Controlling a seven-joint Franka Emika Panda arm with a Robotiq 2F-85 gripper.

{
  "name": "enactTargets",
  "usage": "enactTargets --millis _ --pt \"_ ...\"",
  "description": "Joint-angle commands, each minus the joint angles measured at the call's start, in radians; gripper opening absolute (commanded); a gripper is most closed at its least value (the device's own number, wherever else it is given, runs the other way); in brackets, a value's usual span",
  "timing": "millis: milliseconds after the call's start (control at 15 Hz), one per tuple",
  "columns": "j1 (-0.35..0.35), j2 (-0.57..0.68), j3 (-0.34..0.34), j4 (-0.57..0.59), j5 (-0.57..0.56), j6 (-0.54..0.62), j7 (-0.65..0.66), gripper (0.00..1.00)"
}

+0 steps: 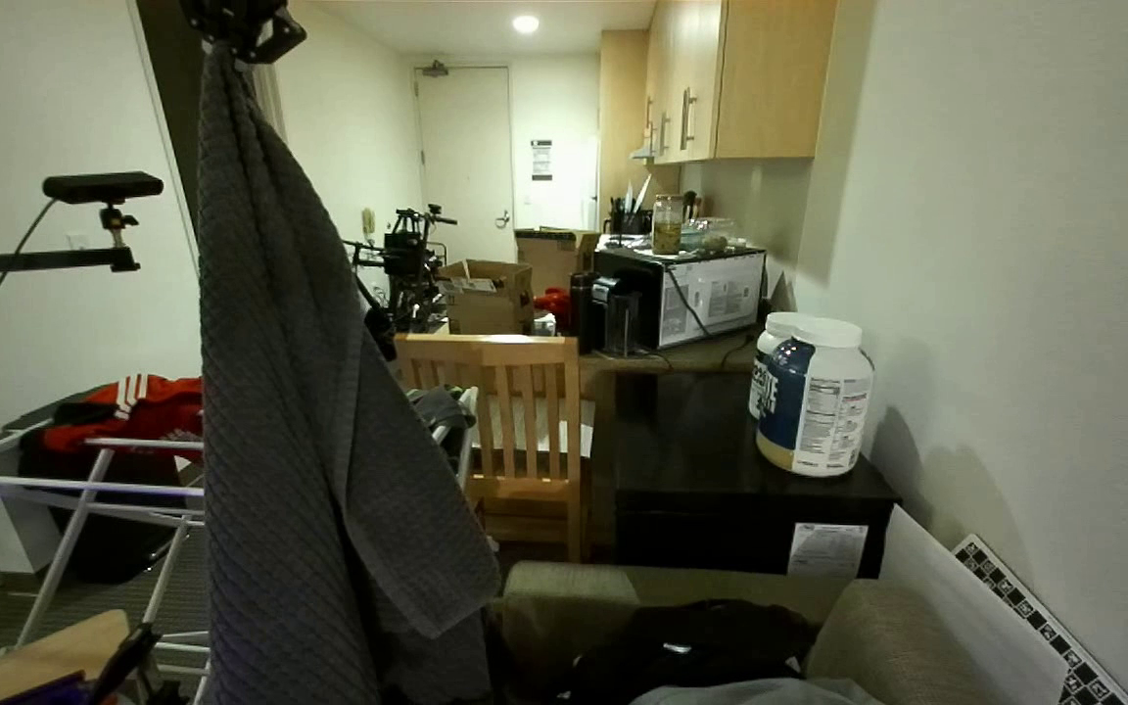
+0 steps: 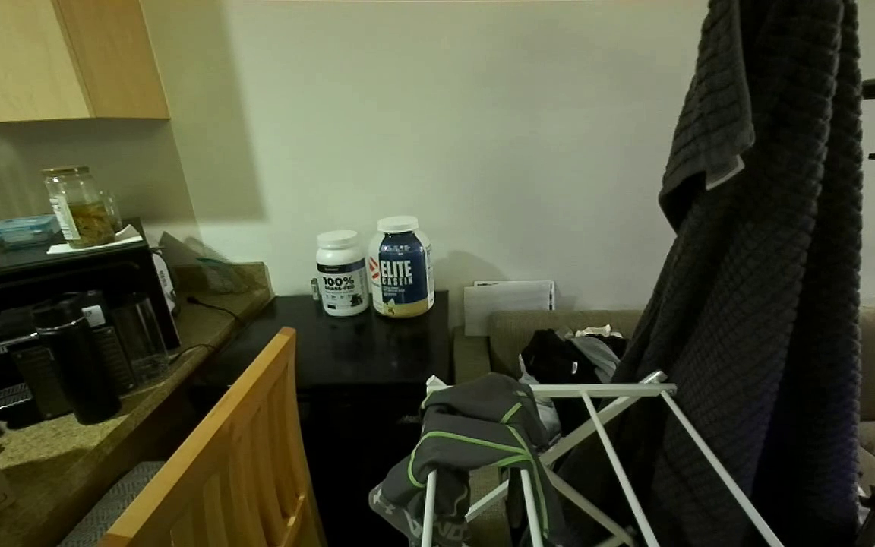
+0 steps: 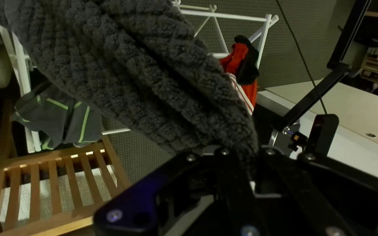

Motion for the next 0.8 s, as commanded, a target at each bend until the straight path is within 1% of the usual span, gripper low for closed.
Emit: enactTargets --millis 0,200,467,733 --pt "0.021 0.024 0.024 0.029 0.068 0.107 0.046 0.03" --pt "0.038 0.037 0.048 0.013 0.084 0.213 0.054 0.03" --pt "0.058 0.044 0.073 -0.020 0.140 0.385 0.071 0.03" --pt "0.080 0.050 0.099 -0.042 0.163 0.507 0.071 0.03"
